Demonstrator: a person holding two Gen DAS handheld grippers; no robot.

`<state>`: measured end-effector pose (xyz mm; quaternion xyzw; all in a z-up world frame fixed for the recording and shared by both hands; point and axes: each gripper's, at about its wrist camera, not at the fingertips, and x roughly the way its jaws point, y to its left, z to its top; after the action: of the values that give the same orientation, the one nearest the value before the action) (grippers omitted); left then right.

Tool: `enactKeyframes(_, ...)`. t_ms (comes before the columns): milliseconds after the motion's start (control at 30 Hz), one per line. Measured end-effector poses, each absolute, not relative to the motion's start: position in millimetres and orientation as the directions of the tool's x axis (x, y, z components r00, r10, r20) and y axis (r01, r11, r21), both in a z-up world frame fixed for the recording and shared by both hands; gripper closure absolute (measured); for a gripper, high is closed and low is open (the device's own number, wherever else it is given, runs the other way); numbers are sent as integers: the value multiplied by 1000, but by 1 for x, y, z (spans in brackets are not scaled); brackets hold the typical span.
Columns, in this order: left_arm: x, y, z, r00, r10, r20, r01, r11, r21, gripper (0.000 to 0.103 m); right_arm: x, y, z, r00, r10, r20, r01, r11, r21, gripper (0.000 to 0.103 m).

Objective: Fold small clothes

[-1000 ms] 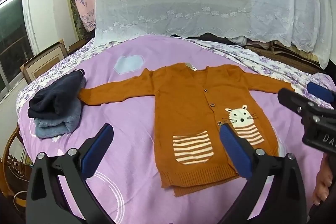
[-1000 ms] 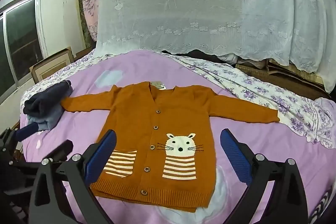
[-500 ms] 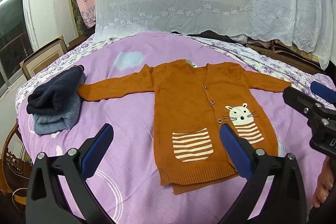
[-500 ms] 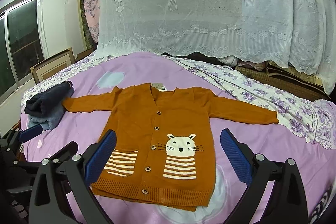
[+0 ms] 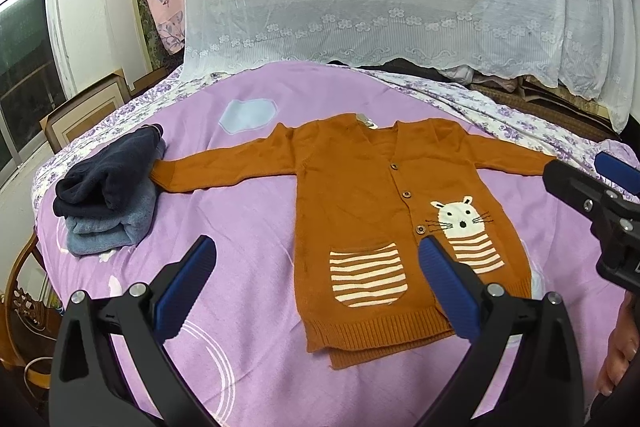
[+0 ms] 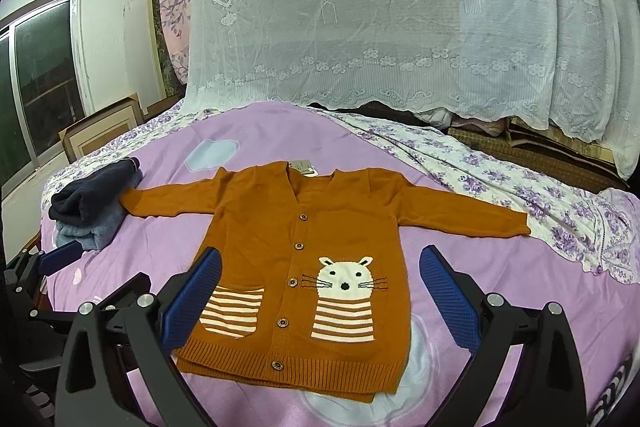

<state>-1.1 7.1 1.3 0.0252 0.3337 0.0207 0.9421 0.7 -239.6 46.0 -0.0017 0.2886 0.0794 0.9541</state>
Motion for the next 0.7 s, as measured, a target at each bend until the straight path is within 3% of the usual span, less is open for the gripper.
enactKeyframes(700, -4, 5, 2, 783, 63, -619, -23, 997, 72, 4, 0, -239, 50, 823, 153, -547, -154, 987, 44, 3)
